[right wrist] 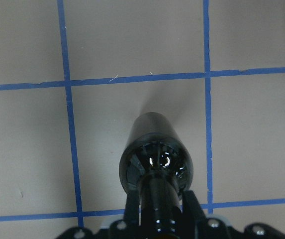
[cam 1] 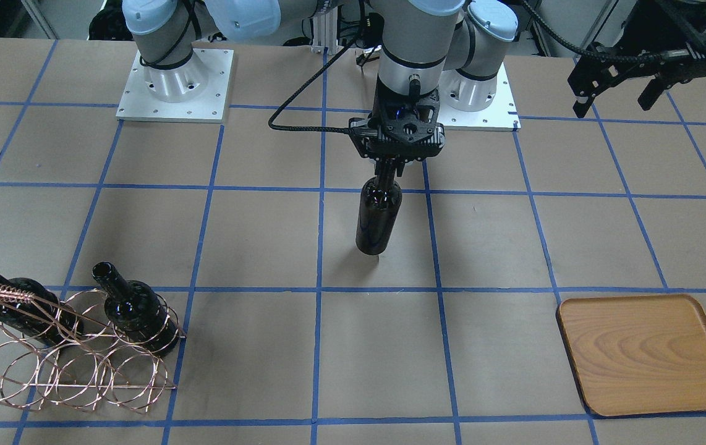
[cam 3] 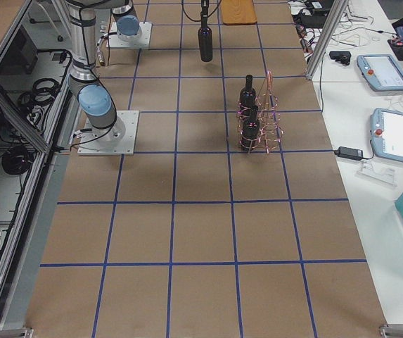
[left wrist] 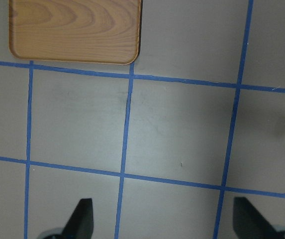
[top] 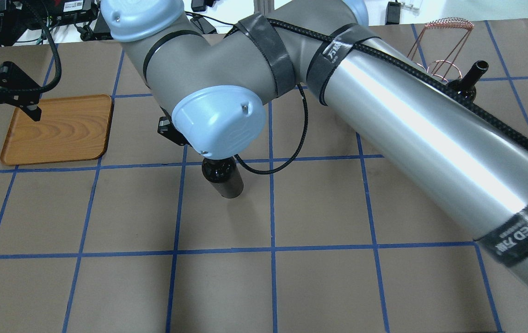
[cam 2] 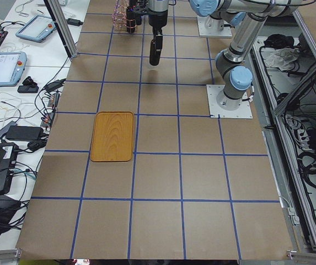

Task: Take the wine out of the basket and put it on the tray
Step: 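Stand the bottle upright on the table and release the right gripper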

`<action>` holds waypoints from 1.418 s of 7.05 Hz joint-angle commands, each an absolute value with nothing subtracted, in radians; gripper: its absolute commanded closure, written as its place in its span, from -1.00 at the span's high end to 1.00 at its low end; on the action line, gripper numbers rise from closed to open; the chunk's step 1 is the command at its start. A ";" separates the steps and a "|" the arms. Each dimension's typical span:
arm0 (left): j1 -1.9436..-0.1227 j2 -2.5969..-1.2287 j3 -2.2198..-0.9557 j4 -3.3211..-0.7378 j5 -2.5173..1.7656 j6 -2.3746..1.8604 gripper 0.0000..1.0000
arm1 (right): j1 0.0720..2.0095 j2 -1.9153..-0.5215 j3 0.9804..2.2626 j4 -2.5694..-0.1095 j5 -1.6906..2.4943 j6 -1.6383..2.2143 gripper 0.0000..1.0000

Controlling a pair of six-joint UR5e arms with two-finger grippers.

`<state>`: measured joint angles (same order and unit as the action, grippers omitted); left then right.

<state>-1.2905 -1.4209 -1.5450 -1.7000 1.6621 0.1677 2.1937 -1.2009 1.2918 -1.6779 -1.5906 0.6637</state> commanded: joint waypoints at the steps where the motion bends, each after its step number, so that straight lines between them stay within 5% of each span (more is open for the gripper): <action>1: -1.290 -1.413 -1.551 -1.703 1.663 0.166 1.00 | 2.220 -1.163 1.295 -1.690 -1.591 0.661 -0.83; 2: -1.289 -1.413 -1.545 -1.704 1.661 0.178 1.00 | 2.220 -1.166 1.295 -1.690 -1.598 0.657 0.29; 3: -1.289 -1.413 -1.540 -1.716 1.661 0.178 1.00 | 2.218 -1.179 1.292 -1.690 -1.608 0.647 0.99; 8: -1.314 -1.407 -1.554 -1.732 1.521 0.048 1.00 | 1.791 -1.393 1.302 -1.505 -1.618 0.243 1.00; 10: -1.516 -1.440 -1.562 -1.726 1.443 -0.195 0.99 | 1.663 -1.429 1.312 -1.479 -1.618 0.155 1.00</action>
